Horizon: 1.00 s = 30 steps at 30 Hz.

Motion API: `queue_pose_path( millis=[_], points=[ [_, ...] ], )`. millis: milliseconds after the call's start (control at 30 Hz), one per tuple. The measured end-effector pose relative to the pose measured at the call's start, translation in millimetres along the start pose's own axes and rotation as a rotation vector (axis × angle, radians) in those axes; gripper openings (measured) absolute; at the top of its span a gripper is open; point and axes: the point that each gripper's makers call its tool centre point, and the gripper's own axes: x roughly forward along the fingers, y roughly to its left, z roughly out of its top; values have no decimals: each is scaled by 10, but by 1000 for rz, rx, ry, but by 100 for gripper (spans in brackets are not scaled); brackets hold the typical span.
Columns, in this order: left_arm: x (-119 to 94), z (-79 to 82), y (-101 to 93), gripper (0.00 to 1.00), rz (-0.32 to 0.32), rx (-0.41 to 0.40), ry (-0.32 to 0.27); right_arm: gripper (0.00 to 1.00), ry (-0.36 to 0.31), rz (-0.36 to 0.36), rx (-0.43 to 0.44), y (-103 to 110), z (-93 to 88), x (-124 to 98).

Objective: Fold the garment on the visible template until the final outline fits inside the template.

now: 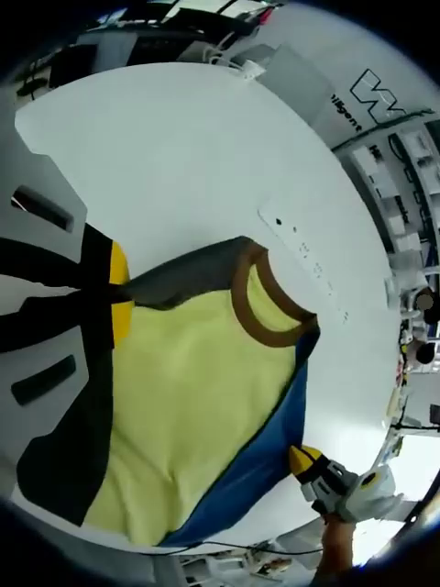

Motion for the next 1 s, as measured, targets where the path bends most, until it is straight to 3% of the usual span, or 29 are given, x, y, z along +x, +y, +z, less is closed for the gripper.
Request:
queue_pose_path(
  millis=[67,267,367,467,567,767,1000],
  points=[
    [7,43,28,2,21,47,-6,0,5,-16,19,-25,-28,-19],
    [44,73,-18,3,32,72,4,0,19,-64,74,-88,-102,-44],
    [24,87,-17,7,47,73,1,0,7,-68,52,-73,-106,-47],
    [14,79,52,19,72,88,4,0,-3,-70,14,-53,-95,-58],
    [-21,81,73,32,67,49,-14,0,-18,-64,-9,-21,-65,-79],
    [-67,2,61,28,57,66,-15,7,-43,-59,-22,8,-20,-124],
    [-123,-87,-39,29,37,30,-14,12,-55,-62,-33,45,-33,-177]
  ],
)
